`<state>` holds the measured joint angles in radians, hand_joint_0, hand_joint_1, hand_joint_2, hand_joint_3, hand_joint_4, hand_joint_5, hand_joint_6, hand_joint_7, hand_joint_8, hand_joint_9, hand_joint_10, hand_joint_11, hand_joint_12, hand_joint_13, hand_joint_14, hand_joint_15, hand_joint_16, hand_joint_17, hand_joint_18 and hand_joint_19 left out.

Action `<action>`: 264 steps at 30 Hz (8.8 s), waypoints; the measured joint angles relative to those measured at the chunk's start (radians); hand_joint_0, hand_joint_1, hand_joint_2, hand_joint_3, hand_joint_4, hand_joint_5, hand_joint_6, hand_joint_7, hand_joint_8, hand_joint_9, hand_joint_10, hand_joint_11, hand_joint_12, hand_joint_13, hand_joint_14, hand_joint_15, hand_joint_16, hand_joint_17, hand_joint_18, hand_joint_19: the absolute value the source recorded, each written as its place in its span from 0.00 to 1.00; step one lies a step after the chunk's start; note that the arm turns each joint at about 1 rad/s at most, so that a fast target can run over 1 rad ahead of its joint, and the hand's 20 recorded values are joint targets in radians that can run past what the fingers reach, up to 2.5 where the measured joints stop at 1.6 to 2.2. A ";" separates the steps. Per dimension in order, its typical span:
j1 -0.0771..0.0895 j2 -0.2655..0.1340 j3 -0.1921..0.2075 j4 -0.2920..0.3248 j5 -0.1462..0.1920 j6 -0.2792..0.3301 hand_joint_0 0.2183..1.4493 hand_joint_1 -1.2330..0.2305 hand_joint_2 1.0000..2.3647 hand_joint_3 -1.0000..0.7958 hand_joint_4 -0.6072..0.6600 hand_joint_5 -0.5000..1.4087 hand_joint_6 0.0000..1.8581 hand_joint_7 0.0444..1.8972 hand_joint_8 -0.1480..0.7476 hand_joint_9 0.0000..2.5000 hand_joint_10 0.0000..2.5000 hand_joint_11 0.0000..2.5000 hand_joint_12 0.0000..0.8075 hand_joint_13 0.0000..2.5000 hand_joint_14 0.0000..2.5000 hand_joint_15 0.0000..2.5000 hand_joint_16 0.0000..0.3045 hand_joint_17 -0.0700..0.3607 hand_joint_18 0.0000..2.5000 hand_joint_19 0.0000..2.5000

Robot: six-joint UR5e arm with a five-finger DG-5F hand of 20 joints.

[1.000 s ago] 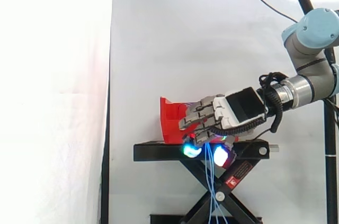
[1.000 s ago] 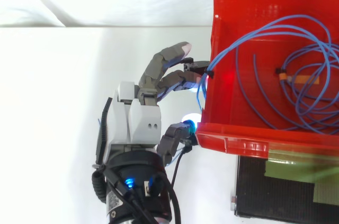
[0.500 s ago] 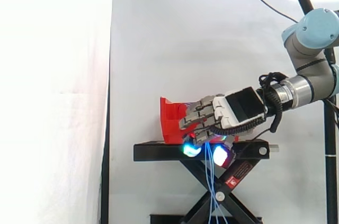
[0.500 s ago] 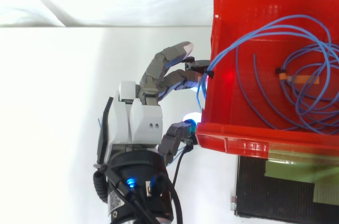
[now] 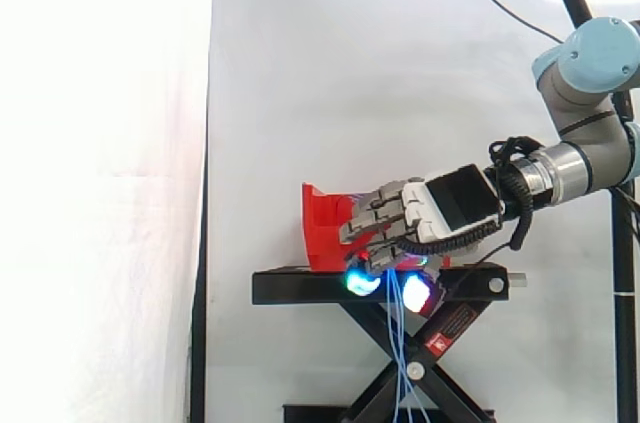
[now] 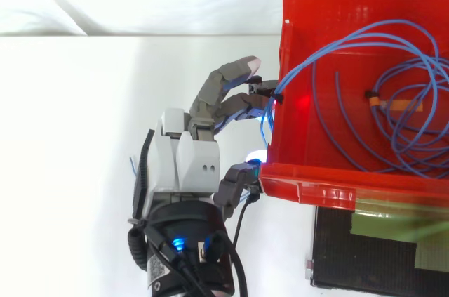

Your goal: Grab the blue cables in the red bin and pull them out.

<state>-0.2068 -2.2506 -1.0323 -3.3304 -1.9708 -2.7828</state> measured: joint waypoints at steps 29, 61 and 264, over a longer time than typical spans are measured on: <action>-0.004 0.000 0.001 0.010 -0.013 -0.007 0.55 0.26 0.00 0.00 0.69 0.79 0.00 0.37 0.51 0.37 0.01 0.27 0.40 0.25 0.01 0.19 0.14 0.39 0.21 0.24; -0.004 0.000 0.000 0.008 -0.024 -0.008 0.56 0.26 0.00 0.00 0.67 0.80 0.00 0.38 0.53 0.38 0.01 0.27 0.39 0.27 0.01 0.20 0.14 0.38 0.22 0.25; 0.284 0.013 -0.028 0.384 0.090 2.578 0.57 0.30 0.00 0.00 0.65 0.77 0.36 0.27 0.53 0.40 0.01 0.27 0.43 0.34 0.01 0.25 0.14 0.38 0.25 0.26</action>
<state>0.0775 -2.2381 -1.0602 -2.9465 -1.8809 -0.2052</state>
